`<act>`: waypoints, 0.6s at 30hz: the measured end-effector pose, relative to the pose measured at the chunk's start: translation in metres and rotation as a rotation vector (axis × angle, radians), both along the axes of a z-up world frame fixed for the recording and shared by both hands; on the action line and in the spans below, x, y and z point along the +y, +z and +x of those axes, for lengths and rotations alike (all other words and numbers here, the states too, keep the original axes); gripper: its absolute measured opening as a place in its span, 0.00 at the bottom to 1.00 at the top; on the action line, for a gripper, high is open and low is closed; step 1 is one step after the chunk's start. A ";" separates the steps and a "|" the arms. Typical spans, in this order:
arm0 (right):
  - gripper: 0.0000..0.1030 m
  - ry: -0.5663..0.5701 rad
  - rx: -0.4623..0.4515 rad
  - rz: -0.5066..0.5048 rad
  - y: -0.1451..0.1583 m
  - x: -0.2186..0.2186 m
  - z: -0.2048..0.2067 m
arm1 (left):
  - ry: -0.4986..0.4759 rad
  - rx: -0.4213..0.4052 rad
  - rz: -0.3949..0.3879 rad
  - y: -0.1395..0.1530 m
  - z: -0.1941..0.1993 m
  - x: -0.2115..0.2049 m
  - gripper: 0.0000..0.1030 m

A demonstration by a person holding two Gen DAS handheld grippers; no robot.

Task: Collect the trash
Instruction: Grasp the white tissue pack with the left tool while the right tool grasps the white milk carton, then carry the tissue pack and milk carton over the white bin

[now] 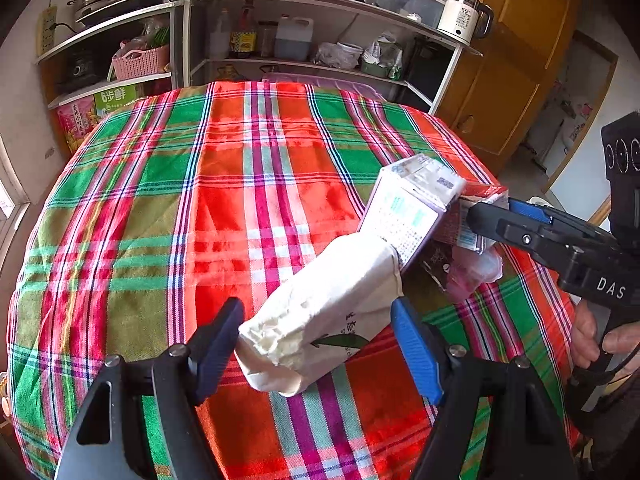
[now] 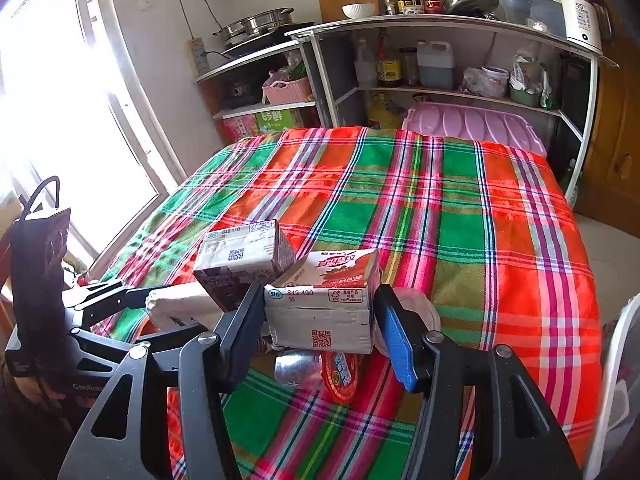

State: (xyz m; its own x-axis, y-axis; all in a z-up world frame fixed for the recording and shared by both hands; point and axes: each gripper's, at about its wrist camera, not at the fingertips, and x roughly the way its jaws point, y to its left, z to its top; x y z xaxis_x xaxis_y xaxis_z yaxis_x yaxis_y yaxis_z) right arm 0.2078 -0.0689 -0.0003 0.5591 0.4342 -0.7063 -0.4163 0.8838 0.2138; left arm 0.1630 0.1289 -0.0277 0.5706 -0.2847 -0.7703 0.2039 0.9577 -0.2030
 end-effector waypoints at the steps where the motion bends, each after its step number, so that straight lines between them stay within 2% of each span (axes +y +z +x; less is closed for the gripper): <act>1: 0.55 0.000 -0.002 0.000 0.000 -0.001 -0.002 | -0.001 0.001 -0.009 0.000 -0.001 0.001 0.75; 4: 0.55 -0.010 -0.014 -0.006 -0.001 -0.002 -0.005 | 0.013 0.005 -0.031 -0.001 -0.002 0.004 0.75; 7: 0.55 -0.019 -0.019 0.002 -0.001 -0.005 -0.010 | 0.032 0.000 -0.050 -0.001 -0.007 0.007 0.69; 12: 0.55 -0.025 -0.025 0.023 0.000 -0.012 -0.019 | 0.053 0.000 -0.070 -0.001 -0.011 0.004 0.53; 18: 0.55 -0.028 -0.049 0.032 0.004 -0.016 -0.033 | 0.092 0.004 -0.102 -0.004 -0.018 0.006 0.40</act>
State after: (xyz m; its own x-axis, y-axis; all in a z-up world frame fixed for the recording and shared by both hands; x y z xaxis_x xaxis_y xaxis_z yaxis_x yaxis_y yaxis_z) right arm 0.1749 -0.0851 0.0032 0.6047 0.4398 -0.6640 -0.4024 0.8882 0.2218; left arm 0.1447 0.1344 -0.0315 0.5949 -0.3083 -0.7424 0.1152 0.9467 -0.3008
